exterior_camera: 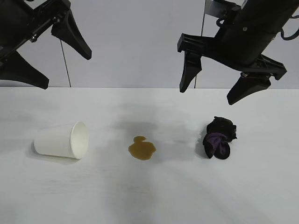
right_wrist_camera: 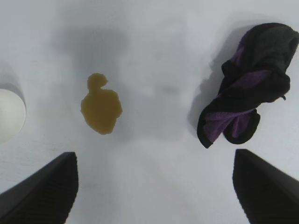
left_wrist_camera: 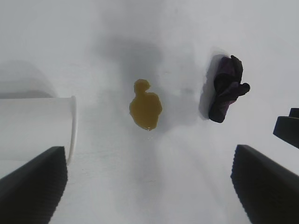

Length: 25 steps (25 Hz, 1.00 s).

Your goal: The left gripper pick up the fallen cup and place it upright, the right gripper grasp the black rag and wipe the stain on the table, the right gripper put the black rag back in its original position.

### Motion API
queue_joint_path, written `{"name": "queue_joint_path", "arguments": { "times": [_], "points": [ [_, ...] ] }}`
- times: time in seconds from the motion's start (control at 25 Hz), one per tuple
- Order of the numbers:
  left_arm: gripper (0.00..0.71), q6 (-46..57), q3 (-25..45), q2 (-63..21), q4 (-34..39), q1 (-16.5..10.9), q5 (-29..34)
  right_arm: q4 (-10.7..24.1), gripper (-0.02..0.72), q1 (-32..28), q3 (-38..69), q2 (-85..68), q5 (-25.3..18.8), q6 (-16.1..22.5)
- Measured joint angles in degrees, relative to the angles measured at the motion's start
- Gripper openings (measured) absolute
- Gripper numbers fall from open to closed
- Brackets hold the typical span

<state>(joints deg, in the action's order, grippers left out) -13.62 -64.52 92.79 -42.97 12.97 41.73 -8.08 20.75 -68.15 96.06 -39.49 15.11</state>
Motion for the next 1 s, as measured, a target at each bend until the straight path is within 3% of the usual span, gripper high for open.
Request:
{"name": "queue_joint_path", "arguments": {
  "times": [0.68,1.0],
  "points": [
    [0.685,0.0,0.0,0.0,0.0,0.0,-0.1,0.4,0.622,0.0,0.0,0.0,0.0,0.0],
    [0.685,0.0,0.0,0.0,0.1,0.0,-6.2,0.8,0.622,0.0,0.0,0.0,0.0,0.0]
  ]
}}
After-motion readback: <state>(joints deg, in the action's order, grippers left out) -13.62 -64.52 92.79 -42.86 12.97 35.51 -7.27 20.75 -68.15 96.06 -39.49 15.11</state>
